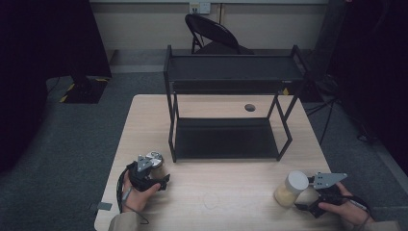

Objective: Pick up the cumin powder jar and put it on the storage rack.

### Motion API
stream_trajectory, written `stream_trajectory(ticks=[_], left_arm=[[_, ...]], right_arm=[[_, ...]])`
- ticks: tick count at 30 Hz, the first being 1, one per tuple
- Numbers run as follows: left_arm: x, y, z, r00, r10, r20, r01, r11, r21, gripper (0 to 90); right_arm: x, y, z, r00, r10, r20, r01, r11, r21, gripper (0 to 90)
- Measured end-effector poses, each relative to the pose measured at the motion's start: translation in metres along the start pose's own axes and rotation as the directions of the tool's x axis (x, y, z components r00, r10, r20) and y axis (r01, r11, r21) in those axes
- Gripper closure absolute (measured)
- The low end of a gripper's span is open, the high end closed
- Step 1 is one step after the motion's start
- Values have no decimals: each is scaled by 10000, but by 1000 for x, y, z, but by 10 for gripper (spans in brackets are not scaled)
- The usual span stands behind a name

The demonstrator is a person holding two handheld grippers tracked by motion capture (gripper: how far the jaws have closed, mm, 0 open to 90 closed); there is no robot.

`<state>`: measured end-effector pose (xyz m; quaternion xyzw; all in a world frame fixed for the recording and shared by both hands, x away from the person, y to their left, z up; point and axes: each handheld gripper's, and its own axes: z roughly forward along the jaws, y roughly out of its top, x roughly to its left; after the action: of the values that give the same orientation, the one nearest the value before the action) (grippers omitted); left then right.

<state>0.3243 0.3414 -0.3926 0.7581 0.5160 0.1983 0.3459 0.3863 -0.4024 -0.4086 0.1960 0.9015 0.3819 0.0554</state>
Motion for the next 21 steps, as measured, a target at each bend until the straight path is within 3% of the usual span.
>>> stream_trajectory(ticks=[21], left_arm=[[3,3,3,10000,91,25,-91,9998,-165,209]], right_arm=[[0,0,0,10000,5,-1,-5,10000,1,0]])
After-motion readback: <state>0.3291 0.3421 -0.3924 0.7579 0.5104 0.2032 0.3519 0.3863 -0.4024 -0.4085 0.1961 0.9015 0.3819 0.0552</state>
